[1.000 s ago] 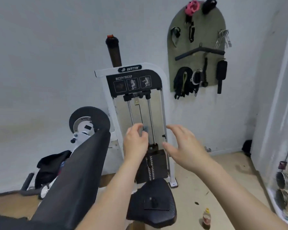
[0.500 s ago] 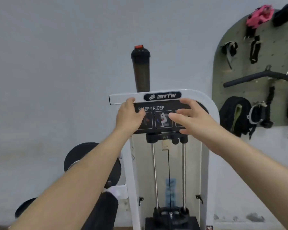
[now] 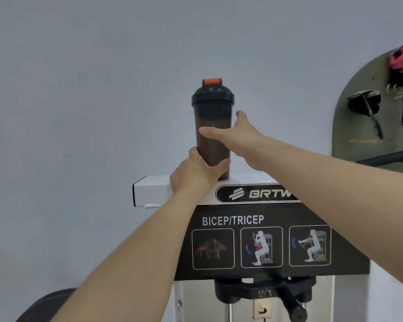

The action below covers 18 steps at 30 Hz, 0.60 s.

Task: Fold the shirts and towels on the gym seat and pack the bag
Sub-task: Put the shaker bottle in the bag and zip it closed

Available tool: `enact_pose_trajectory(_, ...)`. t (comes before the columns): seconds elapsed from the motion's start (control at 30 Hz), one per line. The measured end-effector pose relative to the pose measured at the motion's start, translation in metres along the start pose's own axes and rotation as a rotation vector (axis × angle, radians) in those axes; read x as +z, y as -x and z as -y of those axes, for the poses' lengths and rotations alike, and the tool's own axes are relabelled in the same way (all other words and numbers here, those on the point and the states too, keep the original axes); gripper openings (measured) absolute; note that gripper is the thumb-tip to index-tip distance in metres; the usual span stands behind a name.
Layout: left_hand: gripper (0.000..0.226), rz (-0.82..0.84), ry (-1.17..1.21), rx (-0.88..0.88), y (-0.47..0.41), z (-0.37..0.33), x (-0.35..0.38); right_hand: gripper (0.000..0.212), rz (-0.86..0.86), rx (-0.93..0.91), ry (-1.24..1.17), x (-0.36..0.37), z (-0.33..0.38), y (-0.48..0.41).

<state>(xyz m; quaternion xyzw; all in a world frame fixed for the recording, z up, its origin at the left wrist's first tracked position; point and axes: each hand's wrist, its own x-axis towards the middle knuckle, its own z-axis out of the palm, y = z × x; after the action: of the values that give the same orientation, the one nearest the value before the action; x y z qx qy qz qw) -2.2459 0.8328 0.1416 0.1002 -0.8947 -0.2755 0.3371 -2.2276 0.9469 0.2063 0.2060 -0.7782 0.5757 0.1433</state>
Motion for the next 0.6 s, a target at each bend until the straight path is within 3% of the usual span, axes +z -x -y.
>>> enact_pose_trajectory(0.17,0.078,-0.036,0.096,0.152,0.003,0.011,-0.003,0.085,-0.055,-0.024,-0.108,0.024,-0.02,-0.028)
enact_pose_trajectory(0.3,0.064,0.066,0.523,0.194,0.009,0.021,-0.02,0.078,-0.079,-0.014,-0.406,0.012,-0.025,-0.012)
enact_pose_trajectory(0.37,0.061,0.132,0.586,0.211,0.028,0.011,-0.031,0.078,-0.074,-0.001,-0.472,-0.002,-0.03,0.01)
enact_pose_trajectory(0.47,0.052,0.256,0.823,0.163,0.087,-0.011,-0.041,0.068,0.056,0.039,-0.604,-0.028,-0.034,0.06)
enact_pose_trajectory(0.6,0.059,0.496,1.102,0.055,0.199,-0.027,-0.055,0.054,0.23,0.02,-0.644,-0.07,-0.039,0.16)
